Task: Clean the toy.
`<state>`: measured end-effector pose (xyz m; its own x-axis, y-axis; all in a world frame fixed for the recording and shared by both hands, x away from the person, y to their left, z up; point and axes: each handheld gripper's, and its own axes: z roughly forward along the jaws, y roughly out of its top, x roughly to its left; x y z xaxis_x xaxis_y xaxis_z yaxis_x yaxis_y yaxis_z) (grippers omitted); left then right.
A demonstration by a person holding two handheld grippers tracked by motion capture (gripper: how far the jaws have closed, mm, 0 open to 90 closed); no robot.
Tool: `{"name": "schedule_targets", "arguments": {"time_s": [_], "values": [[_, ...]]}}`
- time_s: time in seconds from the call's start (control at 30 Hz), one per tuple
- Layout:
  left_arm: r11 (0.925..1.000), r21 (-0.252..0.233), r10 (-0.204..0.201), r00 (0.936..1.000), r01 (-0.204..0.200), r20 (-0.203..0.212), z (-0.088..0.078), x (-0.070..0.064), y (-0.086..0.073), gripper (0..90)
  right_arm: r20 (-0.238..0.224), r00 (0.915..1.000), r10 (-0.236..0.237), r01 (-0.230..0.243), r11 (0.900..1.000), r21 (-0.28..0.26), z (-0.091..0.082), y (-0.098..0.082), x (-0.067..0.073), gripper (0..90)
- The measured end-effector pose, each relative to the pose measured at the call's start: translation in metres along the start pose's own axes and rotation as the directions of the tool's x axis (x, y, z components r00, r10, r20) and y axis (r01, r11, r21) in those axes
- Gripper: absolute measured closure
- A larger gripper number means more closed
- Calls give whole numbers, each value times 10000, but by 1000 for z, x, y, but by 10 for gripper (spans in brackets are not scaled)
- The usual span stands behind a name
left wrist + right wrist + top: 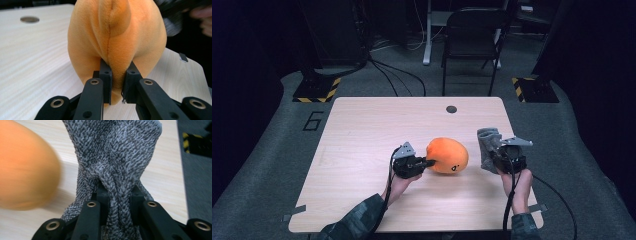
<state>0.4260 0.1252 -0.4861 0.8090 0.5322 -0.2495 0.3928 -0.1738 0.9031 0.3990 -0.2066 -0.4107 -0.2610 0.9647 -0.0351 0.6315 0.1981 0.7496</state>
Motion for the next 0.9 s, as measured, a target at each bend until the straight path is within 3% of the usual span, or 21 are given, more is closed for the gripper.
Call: {"name": "schedule_targets", "arguments": {"time_s": [0.2, 0.33, 0.4, 0.43, 0.47, 0.53, 0.6, 0.63, 0.7, 0.83, 0.9], "values": [[9984, 548, -127, 9998, 136, -166, 11, 2, -10, 806, -1153, 9905, -754, 707, 9965, -447, -11, 17, 45, 765], [9978, 615, 279, 9992, -260, -298, 11, -1, -9, 802, -1783, 9722, -1515, 1397, 9872, -771, -12, 24, 84, 765], [9968, 709, 400, 9989, -382, -241, 12, -2, -10, 801, -2099, 9587, -1918, 1757, 9801, -927, -7, 25, 104, 765], [9945, 759, 749, 9967, -723, -325, 12, -4, -9, 801, -2053, 9577, -2018, 1866, 9782, -911, -5, 25, 110, 765], [9945, 811, 692, 9970, -662, -348, 12, -5, -10, 801, -1968, 9555, -2197, 2076, 9749, -803, 1, 24, 118, 765], [9924, 838, 941, 9943, -897, -495, 13, -7, -11, 800, -1801, 9557, -2328, 2278, 9725, -485, 12, 20, 122, 765], [9926, 827, 927, 9946, -887, -459, 15, -7, -12, 800, -1636, 9571, -2390, 2365, 9710, -349, 17, 17, 121, 766], [9920, 833, 988, 9940, -946, -480, 15, -7, -11, 799, -1697, 9591, -2267, 2242, 9740, -337, 17, 17, 117, 765], [9925, 854, 920, 9946, -876, -486, 14, -7, -12, 798, -1403, 9651, -2212, 2196, 9752, -274, 17, 17, 110, 766], [9875, 985, 1282, 9908, -1234, -441, 16, -9, -11, 797, -1240, 9790, -1620, 1648, 9862, 131, 25, 6, 86, 765], [9889, 989, 1158, 9924, -1111, -425, 15, -9, -11, 797, -1142, 9833, -1420, 1466, 9887, 326, 28, 4, 76, 765]]}}
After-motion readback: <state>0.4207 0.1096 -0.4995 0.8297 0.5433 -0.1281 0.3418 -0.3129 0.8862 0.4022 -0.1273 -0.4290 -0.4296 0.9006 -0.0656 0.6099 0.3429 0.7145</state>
